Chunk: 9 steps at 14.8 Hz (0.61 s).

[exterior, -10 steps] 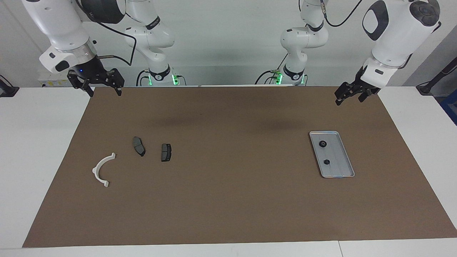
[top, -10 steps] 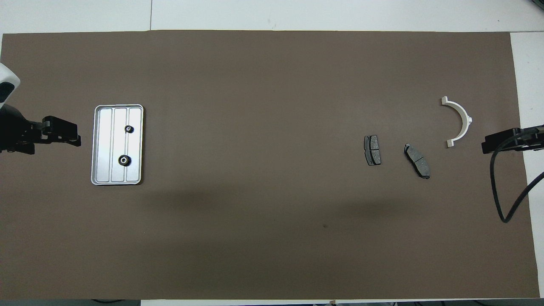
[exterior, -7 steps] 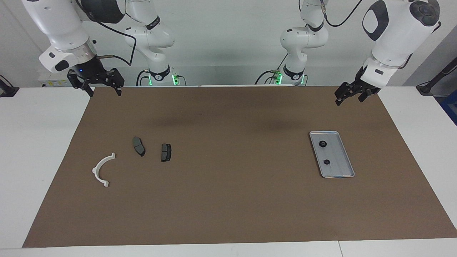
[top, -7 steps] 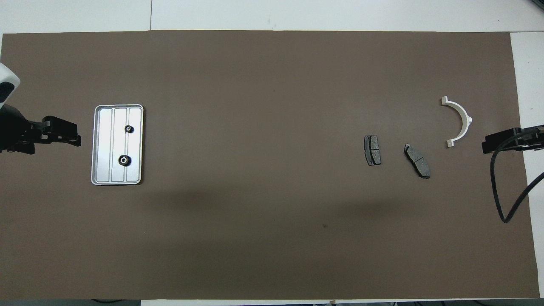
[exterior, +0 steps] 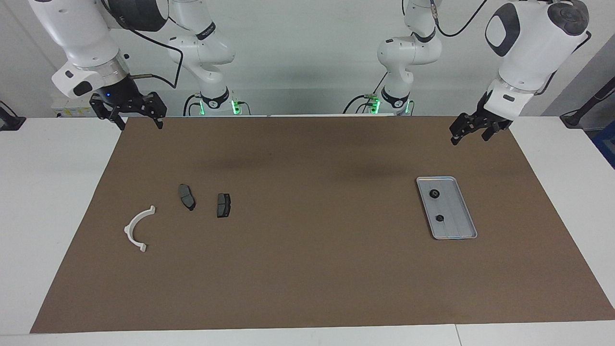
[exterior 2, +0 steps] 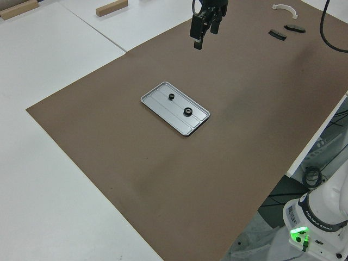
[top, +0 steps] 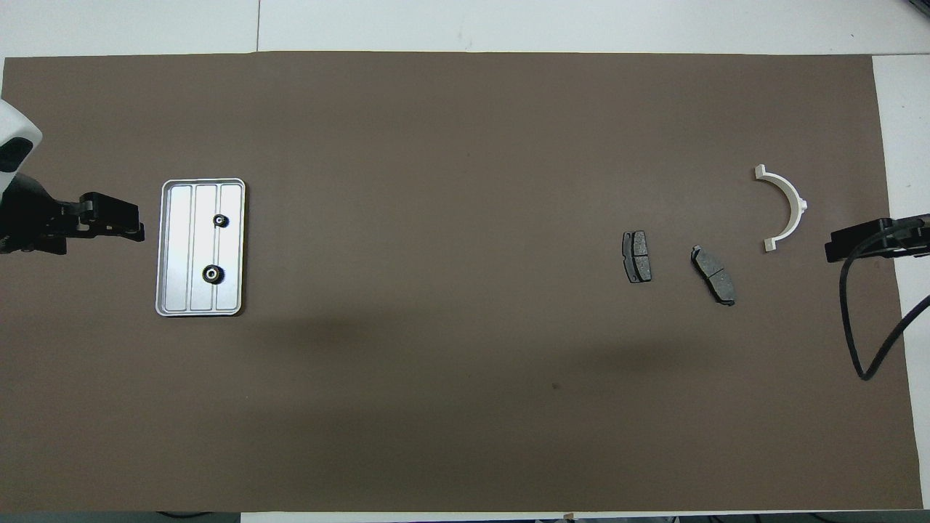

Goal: Place bearing gear from tray to pile
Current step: 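Move the left gripper over the silver tray toward the black bearings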

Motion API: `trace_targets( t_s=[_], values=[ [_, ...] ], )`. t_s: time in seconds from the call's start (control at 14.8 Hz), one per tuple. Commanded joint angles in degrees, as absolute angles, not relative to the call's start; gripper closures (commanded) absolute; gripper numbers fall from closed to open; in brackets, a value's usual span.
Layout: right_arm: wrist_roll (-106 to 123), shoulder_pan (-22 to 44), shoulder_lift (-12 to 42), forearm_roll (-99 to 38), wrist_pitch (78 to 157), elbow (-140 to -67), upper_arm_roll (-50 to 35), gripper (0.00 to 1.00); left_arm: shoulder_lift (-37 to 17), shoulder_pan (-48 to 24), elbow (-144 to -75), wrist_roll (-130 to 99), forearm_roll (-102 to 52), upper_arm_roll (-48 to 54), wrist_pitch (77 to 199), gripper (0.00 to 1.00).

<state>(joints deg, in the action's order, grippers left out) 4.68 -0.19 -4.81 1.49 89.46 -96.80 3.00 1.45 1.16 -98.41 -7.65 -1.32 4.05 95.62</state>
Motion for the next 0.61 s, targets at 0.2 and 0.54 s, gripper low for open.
trace_targets(
  t_s=[0.2, 0.54],
  values=[
    [5.4, -0.4, -5.6, 1.2, 90.5, -97.3, 2.9, 0.0, 6.9, 3.0, -115.6, -6.7, -0.8, 4.3, 112.3, 0.0],
    [5.2, -2.0, -6.0, 1.1, 90.8, -97.7, 2.9, 0.0, 1.2, 3.4, -115.9, -5.5, -0.8, 4.3, 116.8, 0.0]
  ],
)
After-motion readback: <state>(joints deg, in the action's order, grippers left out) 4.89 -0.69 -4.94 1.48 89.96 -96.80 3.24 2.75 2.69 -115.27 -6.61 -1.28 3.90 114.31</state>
